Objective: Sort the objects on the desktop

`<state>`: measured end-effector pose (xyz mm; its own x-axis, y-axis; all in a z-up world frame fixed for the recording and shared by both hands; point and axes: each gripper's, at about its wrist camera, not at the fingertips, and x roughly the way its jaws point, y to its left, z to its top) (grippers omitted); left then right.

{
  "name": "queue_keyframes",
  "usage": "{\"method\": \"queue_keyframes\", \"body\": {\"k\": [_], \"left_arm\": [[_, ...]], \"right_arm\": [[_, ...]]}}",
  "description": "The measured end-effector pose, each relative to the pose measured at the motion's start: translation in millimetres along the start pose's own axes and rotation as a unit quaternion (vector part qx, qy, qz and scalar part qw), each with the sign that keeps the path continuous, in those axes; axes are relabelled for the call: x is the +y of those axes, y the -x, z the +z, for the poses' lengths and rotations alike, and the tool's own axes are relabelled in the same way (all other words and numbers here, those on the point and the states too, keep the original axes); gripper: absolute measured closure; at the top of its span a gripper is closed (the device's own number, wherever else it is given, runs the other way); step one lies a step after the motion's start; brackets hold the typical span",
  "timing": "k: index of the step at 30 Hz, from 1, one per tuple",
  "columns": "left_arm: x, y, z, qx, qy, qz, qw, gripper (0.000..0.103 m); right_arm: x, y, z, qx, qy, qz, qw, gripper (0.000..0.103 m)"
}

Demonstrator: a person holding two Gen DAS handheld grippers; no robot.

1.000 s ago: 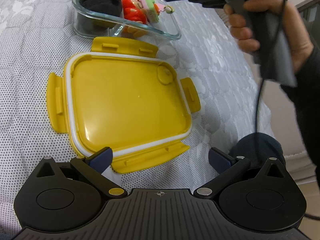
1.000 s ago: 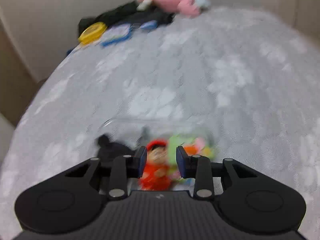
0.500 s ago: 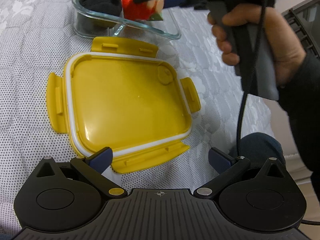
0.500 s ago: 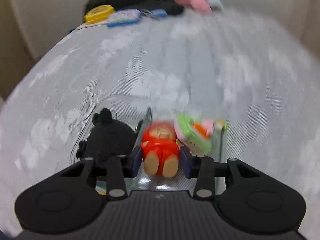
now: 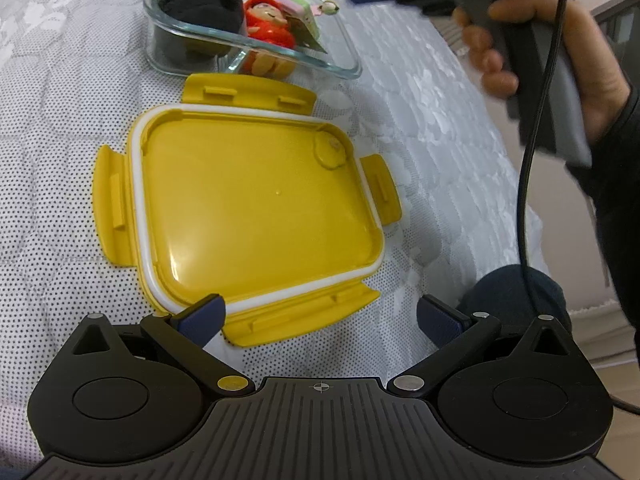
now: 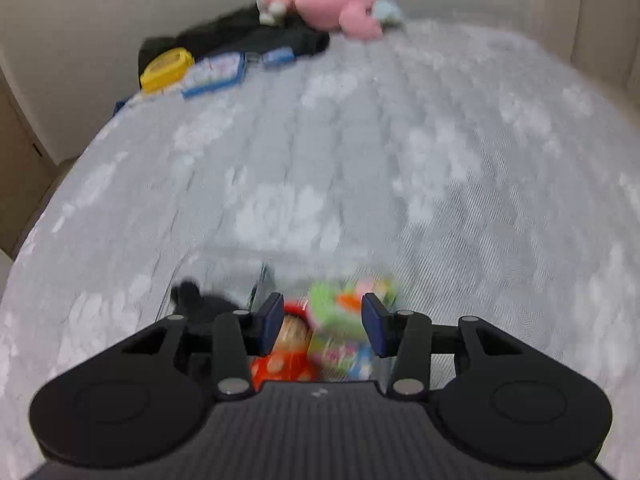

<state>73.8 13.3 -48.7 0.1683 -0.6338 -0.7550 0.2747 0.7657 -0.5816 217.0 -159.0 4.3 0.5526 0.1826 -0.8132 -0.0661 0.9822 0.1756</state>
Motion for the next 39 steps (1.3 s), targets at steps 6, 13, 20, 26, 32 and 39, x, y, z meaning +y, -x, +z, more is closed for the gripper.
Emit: {"method": "queue_keyframes", "body": {"k": [6,13,20,26,32,39], "left_arm": [[0.6,-0.4,-0.8,-0.001,0.001,-0.002,1.0,0.0],[0.3,-2.0,0.5,0.001,0.002,-0.001,1.0,0.0],[0.7,-2.2,-0.3,0.0,0.002,-0.002,1.0,0.0],[-0.1,-2.0,0.2,0.001,0.003,-0.003,1.0,0.0],[-2.4,-3.7,0.2,0.002,-0.004,0.0,1.0,0.0],[1.5,-2.6,0.1,-0.001,0.005,-0.006,1.0,0.0]], "right_arm": [[10.2,-29.0,-25.1,0.041,-0.002,0.028,0.999,0.06],[-15.6,-2.3,5.2,-0.018,-0.098,0.015,0.995,0.058],[-35.2,-19.6,-12.3,-0.054,-0.224,0.036,0.973,0.06],[-26.0,-42.9,12.3,-0.051,-0.152,0.024,0.987,0.06],[-37.6,-38.6,-8.6,-0.007,-0.189,0.003,0.982,0.055],[-48.8,-0.4,-5.2,-0.048,-0.191,0.032,0.98,0.06]]}}
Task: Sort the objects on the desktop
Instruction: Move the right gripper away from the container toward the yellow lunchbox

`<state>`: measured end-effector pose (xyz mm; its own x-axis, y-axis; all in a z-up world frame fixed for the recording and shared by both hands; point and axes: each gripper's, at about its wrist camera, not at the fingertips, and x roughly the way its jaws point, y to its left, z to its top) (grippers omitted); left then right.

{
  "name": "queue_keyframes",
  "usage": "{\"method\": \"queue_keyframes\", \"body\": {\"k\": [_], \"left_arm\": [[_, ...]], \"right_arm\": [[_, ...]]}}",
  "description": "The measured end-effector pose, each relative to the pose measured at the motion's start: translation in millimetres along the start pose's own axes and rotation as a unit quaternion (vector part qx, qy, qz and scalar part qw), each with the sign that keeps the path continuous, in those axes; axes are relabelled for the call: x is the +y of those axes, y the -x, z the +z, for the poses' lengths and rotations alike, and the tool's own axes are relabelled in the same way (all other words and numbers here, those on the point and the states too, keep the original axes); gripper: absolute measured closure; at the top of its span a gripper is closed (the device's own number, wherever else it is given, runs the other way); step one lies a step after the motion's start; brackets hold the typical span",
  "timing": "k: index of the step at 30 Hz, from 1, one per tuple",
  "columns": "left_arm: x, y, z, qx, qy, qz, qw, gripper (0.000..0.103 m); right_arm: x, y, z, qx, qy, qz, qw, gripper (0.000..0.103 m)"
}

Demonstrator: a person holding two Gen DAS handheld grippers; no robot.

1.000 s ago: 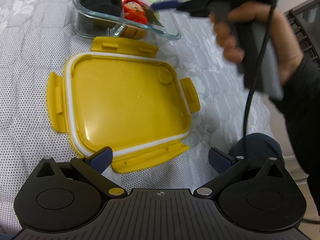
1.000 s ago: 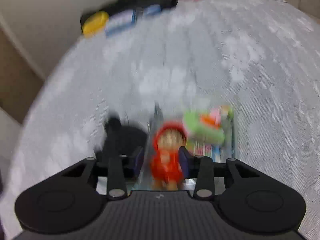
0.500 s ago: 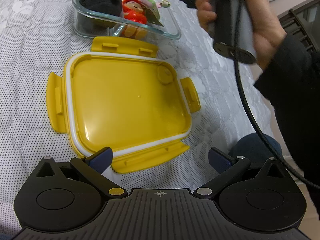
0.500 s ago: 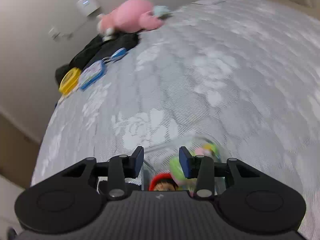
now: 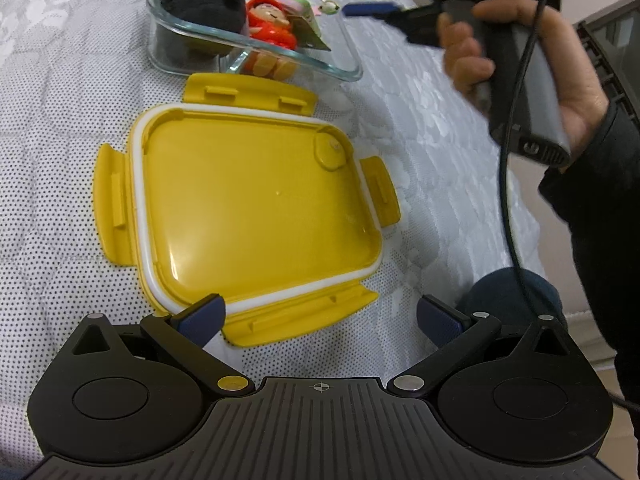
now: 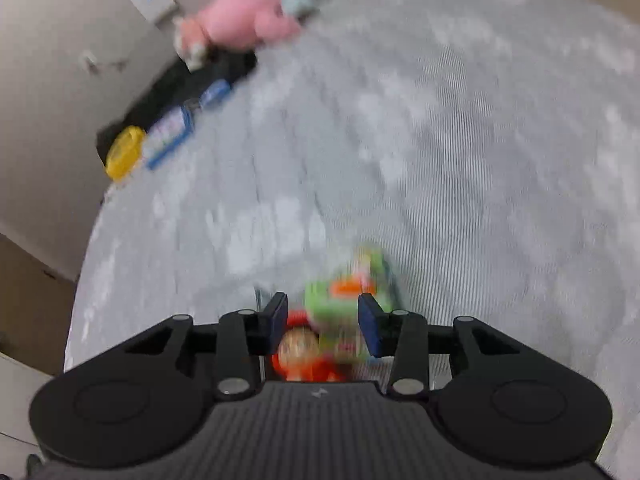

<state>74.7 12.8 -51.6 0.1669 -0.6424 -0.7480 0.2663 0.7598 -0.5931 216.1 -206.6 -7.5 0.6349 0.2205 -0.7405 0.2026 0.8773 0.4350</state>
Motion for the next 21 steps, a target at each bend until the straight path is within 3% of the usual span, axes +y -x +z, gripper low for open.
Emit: {"method": "queue_keyframes", "body": {"k": [6,13,19,21], "left_arm": [[8.2,2.0,3.8,-0.003,0.025,-0.018,0.9995,0.0],[13.9,8.6,6.9,-0.017,0.052,-0.033,0.998,0.0],[18.2,39.2,5.2,-0.108,0.073,0.001,0.9914,0.0],[18.7,51.8,3.0,-0.144,0.086,0.051,0.9846,0.0]], "right_arm": [[-9.1,23.1,-2.9,-0.006,0.005,0.012,1.0,0.06],[-45.8,77.6,-42.7,-0.018,0.007,0.036,0.999,0.06],[-72.6,105.5,-98.4,-0.007,0.029,0.038,0.999,0.049],[-73.6,110.0,-115.9,-0.009,0.046,0.027,0.999,0.044]]}}
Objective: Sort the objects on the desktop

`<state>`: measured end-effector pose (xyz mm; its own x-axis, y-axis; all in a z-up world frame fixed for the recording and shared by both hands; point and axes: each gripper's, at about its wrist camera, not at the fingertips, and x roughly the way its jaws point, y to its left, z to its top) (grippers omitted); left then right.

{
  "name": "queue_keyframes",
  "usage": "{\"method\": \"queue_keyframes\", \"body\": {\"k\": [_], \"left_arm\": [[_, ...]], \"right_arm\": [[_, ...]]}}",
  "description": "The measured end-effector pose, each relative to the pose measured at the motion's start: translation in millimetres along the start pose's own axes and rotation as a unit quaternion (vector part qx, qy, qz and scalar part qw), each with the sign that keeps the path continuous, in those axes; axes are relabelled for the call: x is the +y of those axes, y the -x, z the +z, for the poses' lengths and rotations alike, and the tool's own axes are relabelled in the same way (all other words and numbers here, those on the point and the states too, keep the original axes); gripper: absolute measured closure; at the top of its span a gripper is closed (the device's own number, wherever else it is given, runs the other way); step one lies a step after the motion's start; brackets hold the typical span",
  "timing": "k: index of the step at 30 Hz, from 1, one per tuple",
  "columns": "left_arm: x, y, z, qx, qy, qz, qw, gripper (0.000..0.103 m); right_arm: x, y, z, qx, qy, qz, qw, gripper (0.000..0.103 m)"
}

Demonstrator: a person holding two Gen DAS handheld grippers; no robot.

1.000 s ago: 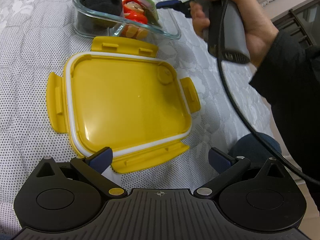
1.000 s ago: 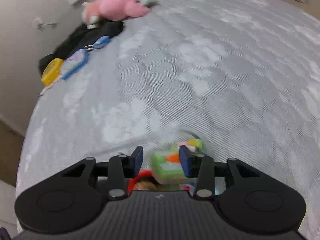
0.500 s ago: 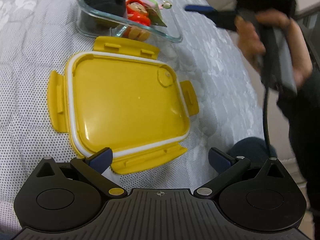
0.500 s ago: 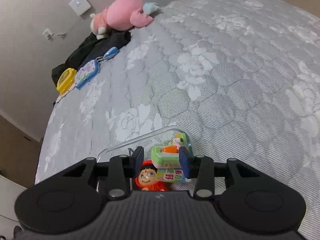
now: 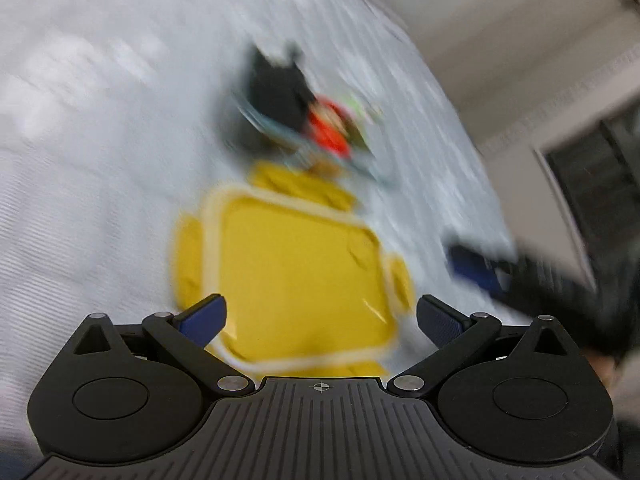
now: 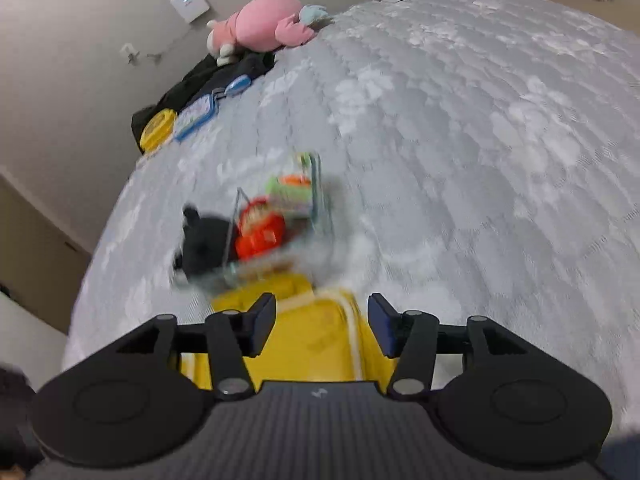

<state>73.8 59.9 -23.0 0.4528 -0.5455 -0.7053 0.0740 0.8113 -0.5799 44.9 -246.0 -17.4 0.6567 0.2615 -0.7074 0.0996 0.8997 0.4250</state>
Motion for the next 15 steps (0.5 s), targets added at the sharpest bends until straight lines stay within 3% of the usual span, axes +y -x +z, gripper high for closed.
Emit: {"method": "queue_keyframes", "body": {"k": [2,4,9,12,15], "left_arm": [[0.4,10.7,0.3,-0.031,0.006,0.056,0.9979,0.0],[-3.5,16.9,-2.7,-0.044,0.001,0.088,0.9951,0.0],[-29.1,27.8,-18.0,-0.09,-0.084,0.118,0.9852,0.0],[-37.5,15.4,-20.2,-0.076,-0.111,0.133,0.982,0.0],[-42.2,8.5,-22.0,-0.074,-0.125,0.158,0.9766,0.0]], "right_arm": [[1.9,3.9,-14.8,0.0,0.016,-0.01,1.0,0.037],[3.9,7.8,-24.0,-0.003,0.031,-0.015,0.999,0.036],[29.2,15.9,-41.5,-0.048,0.152,-0.093,0.983,0.029],[31.8,14.1,-45.4,-0.038,0.155,-0.077,0.984,0.024],[28.4,8.6,-47.2,-0.023,0.148,-0.097,0.984,0.02]]}}
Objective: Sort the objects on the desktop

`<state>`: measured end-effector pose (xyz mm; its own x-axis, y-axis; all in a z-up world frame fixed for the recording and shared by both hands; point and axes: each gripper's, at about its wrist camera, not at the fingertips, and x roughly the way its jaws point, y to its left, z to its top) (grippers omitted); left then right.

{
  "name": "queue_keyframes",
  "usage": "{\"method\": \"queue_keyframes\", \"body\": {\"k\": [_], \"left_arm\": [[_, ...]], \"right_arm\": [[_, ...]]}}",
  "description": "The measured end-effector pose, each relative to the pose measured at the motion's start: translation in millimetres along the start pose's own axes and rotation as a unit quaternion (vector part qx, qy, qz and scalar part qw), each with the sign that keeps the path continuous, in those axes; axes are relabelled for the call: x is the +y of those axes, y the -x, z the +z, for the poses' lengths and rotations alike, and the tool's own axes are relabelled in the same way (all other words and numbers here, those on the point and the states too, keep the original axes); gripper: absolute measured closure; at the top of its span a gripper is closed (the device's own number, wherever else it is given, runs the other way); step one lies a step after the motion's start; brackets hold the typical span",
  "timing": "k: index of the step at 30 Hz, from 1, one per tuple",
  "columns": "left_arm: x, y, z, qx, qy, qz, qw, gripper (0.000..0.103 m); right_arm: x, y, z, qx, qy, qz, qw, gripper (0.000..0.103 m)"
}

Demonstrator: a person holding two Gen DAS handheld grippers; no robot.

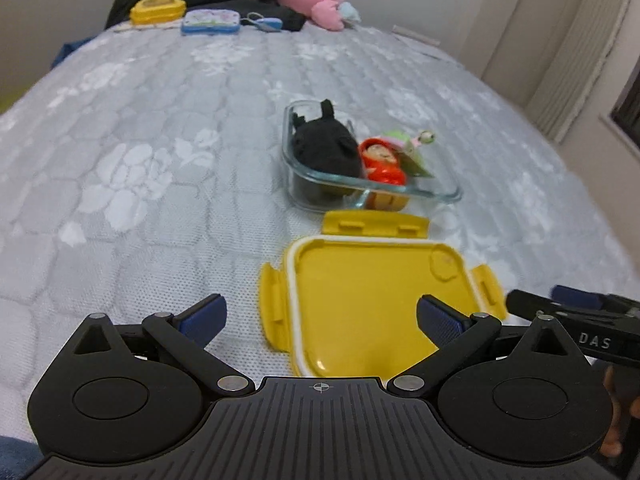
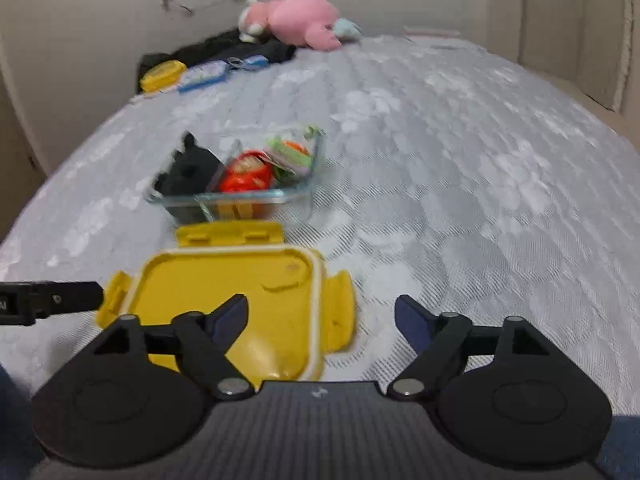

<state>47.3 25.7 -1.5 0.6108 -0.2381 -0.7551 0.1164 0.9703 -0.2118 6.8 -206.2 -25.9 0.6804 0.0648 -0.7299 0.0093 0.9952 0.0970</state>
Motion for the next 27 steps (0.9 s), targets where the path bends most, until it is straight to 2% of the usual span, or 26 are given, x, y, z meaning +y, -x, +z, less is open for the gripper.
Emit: {"method": "queue_keyframes", "body": {"k": [4,6,8,10,14,16,17,19,22,27], "left_arm": [[0.9,-3.6,-2.1,0.006,-0.002,-0.001,1.0,0.0],[2.0,-6.1,-2.5,0.009,-0.001,-0.004,0.9999,0.0],[3.5,-7.6,-2.1,0.013,0.003,-0.005,0.9999,0.0],[3.5,-7.8,-2.0,0.014,0.003,-0.007,0.9999,0.0],[3.4,-8.2,-2.1,0.015,0.0,-0.01,0.9998,0.0],[3.6,-8.8,-2.3,0.017,0.001,-0.011,0.9998,0.0],[3.9,-8.6,-2.3,0.016,0.002,-0.012,0.9998,0.0],[4.7,-9.0,-2.0,0.017,0.004,-0.012,0.9998,0.0],[5.9,-10.4,-1.5,0.021,0.008,-0.011,0.9997,0.0],[7.7,-9.9,-1.0,0.019,0.014,-0.013,0.9996,0.0]], "right_arm": [[-6.8,-8.6,0.1,0.021,-0.019,-0.004,1.0,0.02],[-9.4,-14.9,-1.1,0.036,-0.027,-0.003,0.999,0.024],[-9.4,-21.2,-3.0,0.051,-0.029,-0.01,0.998,0.034],[-8.7,-24.9,-4.6,0.059,-0.028,-0.015,0.998,0.039],[-9.5,-18.4,-6.3,0.061,-0.047,0.048,0.996,0.042],[-13.2,-14.0,-11.6,0.09,-0.098,0.113,0.985,0.041],[-15.4,-12.6,-17.1,0.108,-0.131,0.141,0.975,0.042],[-16.6,-13.1,-30.1,0.142,-0.177,0.173,0.958,0.041],[-16.9,-19.4,-41.8,0.171,-0.202,0.174,0.949,0.044],[-24.0,-30.0,-42.4,0.173,-0.238,0.173,0.94,0.045]]}}
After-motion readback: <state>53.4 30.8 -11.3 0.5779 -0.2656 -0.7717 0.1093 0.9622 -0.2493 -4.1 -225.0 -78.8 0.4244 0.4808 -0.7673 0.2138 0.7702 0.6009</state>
